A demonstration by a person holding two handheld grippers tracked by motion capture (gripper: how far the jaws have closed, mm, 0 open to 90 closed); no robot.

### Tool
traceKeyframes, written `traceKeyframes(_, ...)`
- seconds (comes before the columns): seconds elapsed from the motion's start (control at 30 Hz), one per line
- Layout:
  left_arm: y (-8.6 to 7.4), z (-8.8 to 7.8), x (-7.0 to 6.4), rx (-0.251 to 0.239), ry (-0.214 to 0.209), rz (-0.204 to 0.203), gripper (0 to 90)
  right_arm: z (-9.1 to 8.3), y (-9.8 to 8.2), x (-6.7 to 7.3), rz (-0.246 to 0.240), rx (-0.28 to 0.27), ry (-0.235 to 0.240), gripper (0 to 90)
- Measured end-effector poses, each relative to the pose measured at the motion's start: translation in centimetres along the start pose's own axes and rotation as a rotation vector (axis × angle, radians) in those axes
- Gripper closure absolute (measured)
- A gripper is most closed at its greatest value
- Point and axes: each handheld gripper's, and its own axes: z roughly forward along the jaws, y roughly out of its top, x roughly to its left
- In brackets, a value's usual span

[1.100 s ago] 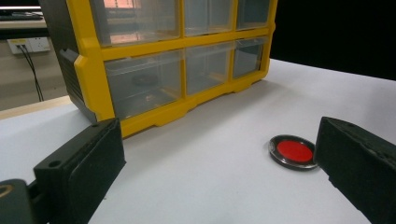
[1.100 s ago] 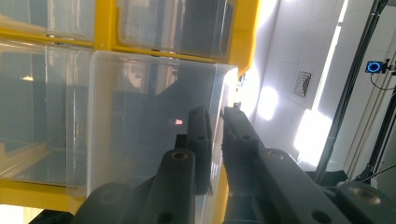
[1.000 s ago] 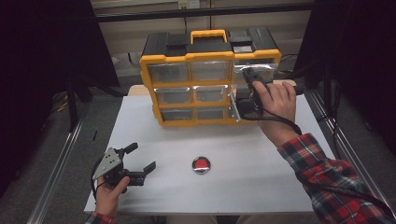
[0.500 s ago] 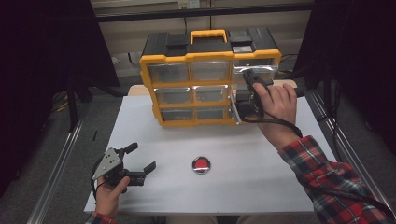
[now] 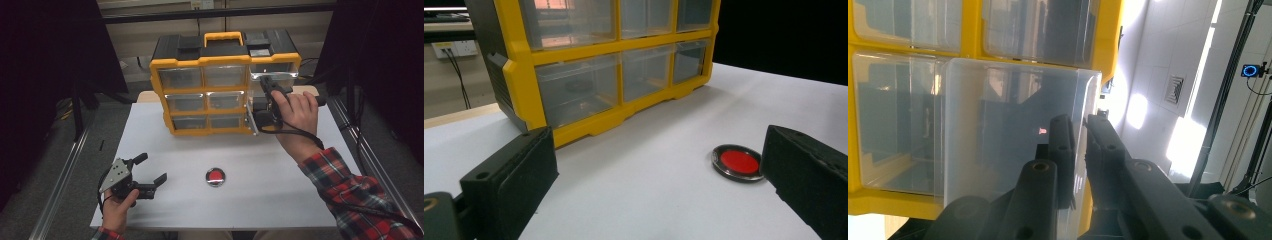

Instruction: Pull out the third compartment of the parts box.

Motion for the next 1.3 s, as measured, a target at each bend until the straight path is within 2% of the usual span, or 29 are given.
traceKeyframes(1.27, 0.0, 0.0, 0.0, 0.002, 0.002, 0.003, 2.0, -1.1, -0.1, 0.1, 0.013, -0.01, 0.004, 82.9)
traceKeyframes(1.3, 0.0, -0.1, 0.1, 0.013, 0.001, 0.019, 1.9, -1.2, -0.1, 0.2, 0.016, -0.01, 0.004, 83.0)
